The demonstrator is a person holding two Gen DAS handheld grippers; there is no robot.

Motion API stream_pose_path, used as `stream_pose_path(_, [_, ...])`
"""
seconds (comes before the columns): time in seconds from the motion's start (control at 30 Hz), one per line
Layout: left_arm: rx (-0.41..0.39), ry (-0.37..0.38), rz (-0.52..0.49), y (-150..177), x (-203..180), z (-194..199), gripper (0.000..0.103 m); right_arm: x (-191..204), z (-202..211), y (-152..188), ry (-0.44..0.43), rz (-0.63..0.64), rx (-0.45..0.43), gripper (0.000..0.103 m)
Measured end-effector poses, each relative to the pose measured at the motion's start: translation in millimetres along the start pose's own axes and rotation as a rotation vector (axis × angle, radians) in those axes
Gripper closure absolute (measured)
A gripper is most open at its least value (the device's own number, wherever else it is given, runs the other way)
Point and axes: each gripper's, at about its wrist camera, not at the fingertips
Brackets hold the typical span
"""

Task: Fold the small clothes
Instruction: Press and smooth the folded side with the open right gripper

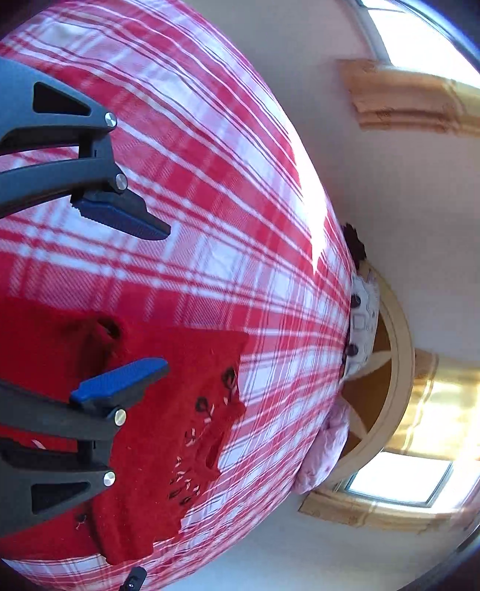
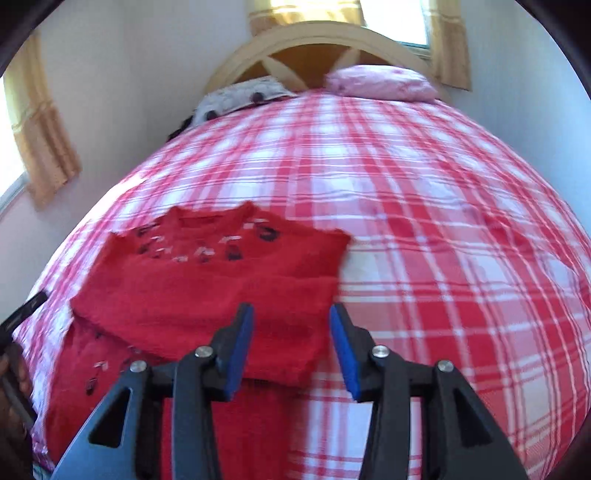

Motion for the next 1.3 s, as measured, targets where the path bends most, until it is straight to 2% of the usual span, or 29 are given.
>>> stream_pose_path(0.03, [0.011,0.0,-0.031,-2,-10,-9,0.036,9,-8,1,-0.039,0.019,0.026,0.062])
stream_pose_path(0.07, [0.027,-0.007,-0.06,-4,-17,-19,0.036,15,-14,2,-0.048,0.039,0.042,0.066])
stream_pose_path(0.1, [0.047,-0.02,-0.085,-3,-22,-28,0.036,18,-20,4,-0.04,0.056,0.052,0.067])
stream_pose_path(0.13, [0.061,-0.046,-0.103,0,-26,-36,0.036,19,-26,7,-0.023,0.064,0.065,0.067])
stream_pose_path(0.2, [0.131,-0.144,-0.149,5,-29,-63,0.036,13,-39,12,-0.006,0.04,0.105,0.067])
stream_pose_path(0.23, [0.15,-0.143,-0.141,8,-25,-70,0.035,7,-47,16,0.004,0.021,0.131,0.067])
stream_pose_path(0.33, [0.161,-0.107,-0.079,14,-6,-73,0.023,-2,-54,24,0.021,0.022,0.143,0.069])
stream_pose_path(0.37, [0.171,-0.1,-0.063,14,-3,-74,0.021,-3,-55,25,0.021,0.03,0.143,0.07])
stream_pose_path(0.43, [0.193,-0.083,-0.049,13,1,-75,0.021,-3,-53,23,0.022,0.023,0.145,0.07])
stream_pose_path(0.5, [0.182,-0.1,-0.059,12,0,-65,0.021,0,-42,19,0.018,0.016,0.117,0.07])
stream_pose_path(0.6, [0.163,-0.107,-0.092,18,-6,-51,0.021,4,-27,19,0.022,0.025,0.077,0.063])
stream_pose_path(0.7, [0.156,-0.108,-0.116,24,-9,-54,0.021,-5,-39,27,0.041,0.017,0.124,0.063])
stream_pose_path(0.87, [0.166,-0.102,-0.11,24,-10,-57,0.021,-10,-41,25,0.04,-0.031,0.126,0.065])
stream_pose_path(1.0, [0.168,-0.088,-0.102,24,-9,-59,0.021,-7,-45,28,0.069,0.001,0.125,0.065])
stream_pose_path(1.1, [0.182,-0.084,-0.081,24,-5,-64,0.014,-5,-49,30,0.098,0.044,0.108,0.065])
stream_pose_path(1.23, [0.189,-0.068,-0.062,25,0,-64,0.014,-8,-40,27,0.082,-0.027,0.095,0.063])
stream_pose_path(1.3, [0.198,-0.065,-0.051,25,1,-67,0.01,-8,-35,29,0.07,-0.039,0.081,0.063])
Point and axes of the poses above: each gripper's, at about its wrist camera, not at the fingertips, and z roughly against the way its jaws point, x to its left, y to its underside, and after that the axes turned 7 degrees about -y, right-handed
